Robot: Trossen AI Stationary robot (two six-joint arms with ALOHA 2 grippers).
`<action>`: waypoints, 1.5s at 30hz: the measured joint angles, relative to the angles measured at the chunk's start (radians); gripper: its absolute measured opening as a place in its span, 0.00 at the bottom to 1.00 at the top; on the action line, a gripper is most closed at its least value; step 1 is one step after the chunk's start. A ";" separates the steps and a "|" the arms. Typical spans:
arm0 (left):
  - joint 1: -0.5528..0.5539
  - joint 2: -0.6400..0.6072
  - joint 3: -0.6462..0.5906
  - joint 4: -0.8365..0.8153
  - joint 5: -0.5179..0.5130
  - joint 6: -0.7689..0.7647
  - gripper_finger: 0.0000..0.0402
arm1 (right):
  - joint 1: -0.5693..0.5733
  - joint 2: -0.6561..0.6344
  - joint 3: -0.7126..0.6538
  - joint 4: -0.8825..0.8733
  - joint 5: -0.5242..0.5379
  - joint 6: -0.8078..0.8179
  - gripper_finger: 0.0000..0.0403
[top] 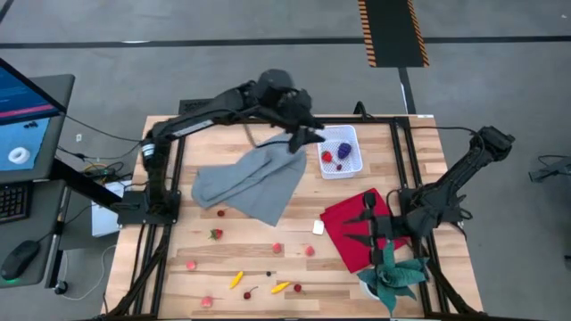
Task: Pick and placing Produce into tupperware
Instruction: Put the pink peach into the white bin
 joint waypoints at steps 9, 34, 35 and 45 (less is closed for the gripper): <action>-0.122 -0.200 -0.002 -0.171 -0.004 0.070 0.54 | -0.200 0.040 0.110 -0.188 -0.212 0.202 0.41; -0.622 -0.911 -1.206 0.644 -0.420 -0.027 0.54 | -0.496 0.480 0.749 -1.243 -0.744 0.669 0.61; -0.637 -0.930 -1.265 0.706 -0.451 -0.029 0.54 | -0.495 0.506 0.761 -1.256 -0.768 0.666 0.63; -0.762 -0.946 -1.644 1.216 -0.602 -0.155 0.53 | -0.403 0.728 0.886 -1.340 -0.797 0.551 0.65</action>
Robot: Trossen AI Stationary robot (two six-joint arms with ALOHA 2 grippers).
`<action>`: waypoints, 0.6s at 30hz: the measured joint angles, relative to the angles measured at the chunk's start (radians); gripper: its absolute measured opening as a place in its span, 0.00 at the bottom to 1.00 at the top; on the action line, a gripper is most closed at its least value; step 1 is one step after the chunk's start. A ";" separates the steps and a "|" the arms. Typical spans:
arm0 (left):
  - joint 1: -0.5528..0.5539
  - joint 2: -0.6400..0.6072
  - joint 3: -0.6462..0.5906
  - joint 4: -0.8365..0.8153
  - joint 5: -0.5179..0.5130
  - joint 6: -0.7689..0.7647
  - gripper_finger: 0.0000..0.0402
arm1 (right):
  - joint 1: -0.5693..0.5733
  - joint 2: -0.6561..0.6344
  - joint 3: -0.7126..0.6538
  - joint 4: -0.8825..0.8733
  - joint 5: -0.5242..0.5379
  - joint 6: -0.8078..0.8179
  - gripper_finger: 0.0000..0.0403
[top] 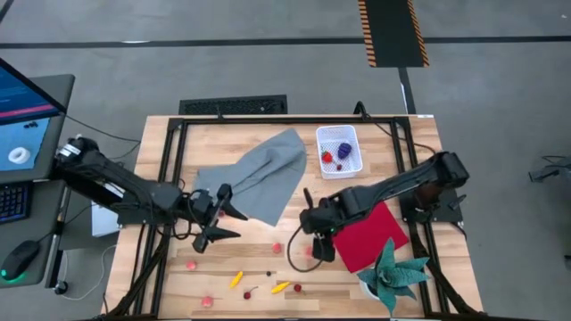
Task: Pick and placing Produce into tupperware
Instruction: Put the pink peach into the white bin
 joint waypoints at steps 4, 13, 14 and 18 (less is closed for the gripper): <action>-0.047 0.014 -0.078 0.086 -0.114 -0.045 0.53 | 0.035 0.056 0.012 0.019 0.045 -0.019 0.65; -0.118 0.053 -0.122 0.127 -0.263 -0.075 0.53 | 0.056 0.186 0.013 0.041 0.080 -0.026 0.65; -0.121 0.060 -0.122 0.133 -0.263 -0.075 0.53 | 0.056 0.193 0.013 0.044 0.087 -0.038 0.65; -0.127 0.085 -0.122 0.147 -0.264 -0.074 0.53 | 0.058 0.212 0.011 0.064 0.090 -0.065 0.65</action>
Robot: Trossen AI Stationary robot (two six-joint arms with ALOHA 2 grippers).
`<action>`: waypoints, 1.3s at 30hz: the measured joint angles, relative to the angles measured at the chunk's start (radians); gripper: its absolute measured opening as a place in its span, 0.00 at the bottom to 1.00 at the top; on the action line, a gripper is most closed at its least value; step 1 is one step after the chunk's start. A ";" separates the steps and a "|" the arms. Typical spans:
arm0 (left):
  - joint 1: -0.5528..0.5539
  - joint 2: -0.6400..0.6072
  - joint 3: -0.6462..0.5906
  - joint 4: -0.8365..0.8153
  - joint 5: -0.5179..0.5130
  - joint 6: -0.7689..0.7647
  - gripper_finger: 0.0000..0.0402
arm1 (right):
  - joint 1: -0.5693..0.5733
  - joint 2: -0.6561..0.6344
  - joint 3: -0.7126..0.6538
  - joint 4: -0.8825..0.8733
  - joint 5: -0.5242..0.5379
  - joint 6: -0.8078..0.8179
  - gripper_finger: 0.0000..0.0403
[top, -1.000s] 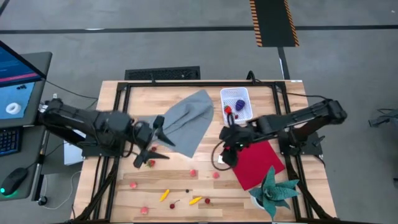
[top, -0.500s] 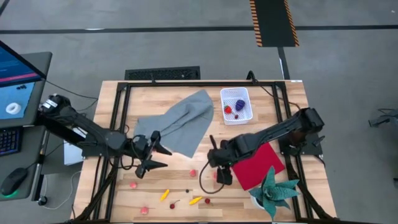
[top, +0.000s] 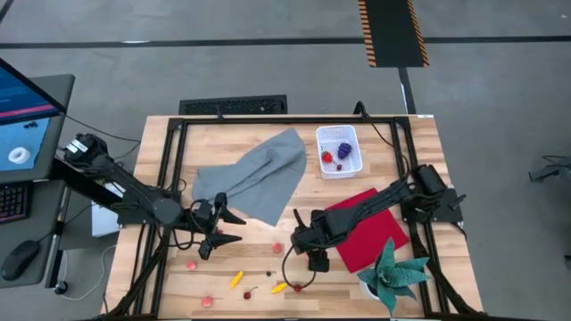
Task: Pick and placing Produce into tupperware
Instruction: Put the pink peach into the white bin
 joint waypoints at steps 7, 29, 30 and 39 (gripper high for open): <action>0.000 0.007 0.000 0.006 -0.001 0.000 0.53 | 0.002 -0.002 0.000 0.076 -0.002 -0.001 0.65; -0.002 0.007 0.000 0.003 -0.002 0.002 0.53 | 0.013 0.043 0.000 0.098 -0.003 -0.011 0.65; -0.002 0.007 0.000 0.003 -0.002 0.002 0.53 | 0.013 0.043 0.000 0.098 -0.003 -0.007 0.65; -0.002 0.007 0.000 0.003 -0.003 0.001 0.53 | 0.019 0.043 0.000 0.107 -0.004 0.000 0.59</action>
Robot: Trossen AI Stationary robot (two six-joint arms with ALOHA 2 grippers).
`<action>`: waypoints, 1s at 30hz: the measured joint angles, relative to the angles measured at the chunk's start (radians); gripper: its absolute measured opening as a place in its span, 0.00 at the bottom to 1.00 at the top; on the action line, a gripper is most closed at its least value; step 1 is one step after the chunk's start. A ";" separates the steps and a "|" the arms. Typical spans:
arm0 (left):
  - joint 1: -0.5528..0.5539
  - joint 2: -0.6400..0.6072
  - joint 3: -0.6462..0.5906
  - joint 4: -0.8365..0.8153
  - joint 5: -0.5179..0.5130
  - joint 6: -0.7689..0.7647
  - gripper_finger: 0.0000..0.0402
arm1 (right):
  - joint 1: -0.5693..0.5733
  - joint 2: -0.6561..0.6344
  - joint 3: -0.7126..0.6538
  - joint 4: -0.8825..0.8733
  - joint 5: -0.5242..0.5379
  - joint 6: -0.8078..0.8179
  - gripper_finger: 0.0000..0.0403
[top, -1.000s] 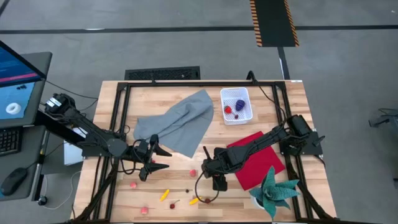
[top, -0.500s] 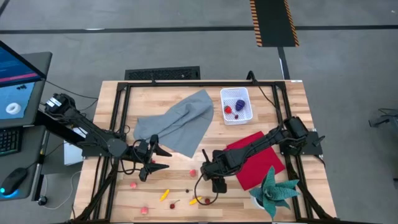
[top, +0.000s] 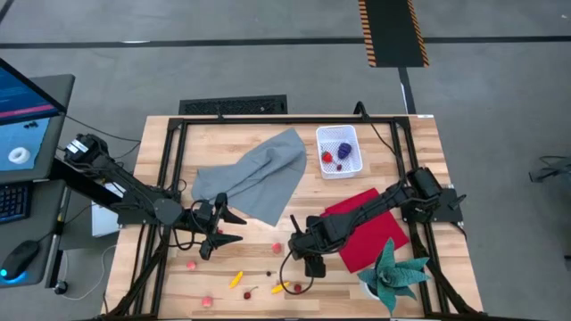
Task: Pick and placing Produce into tupperware
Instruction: Put the pink peach into the white bin
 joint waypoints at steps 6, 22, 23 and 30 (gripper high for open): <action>0.000 0.000 0.000 0.000 -0.002 -0.001 0.53 | 0.003 0.000 -0.024 0.030 0.000 0.024 0.51; 0.000 0.000 0.000 0.000 -0.002 -0.001 0.53 | 0.006 0.001 -0.057 0.079 0.000 0.023 0.28; 0.000 0.000 0.000 0.000 -0.002 -0.001 0.53 | 0.004 0.001 -0.055 0.076 0.001 0.020 0.26; 0.000 0.000 0.000 0.000 -0.006 0.003 0.53 | -0.029 -0.005 0.078 -0.061 0.005 -0.029 0.28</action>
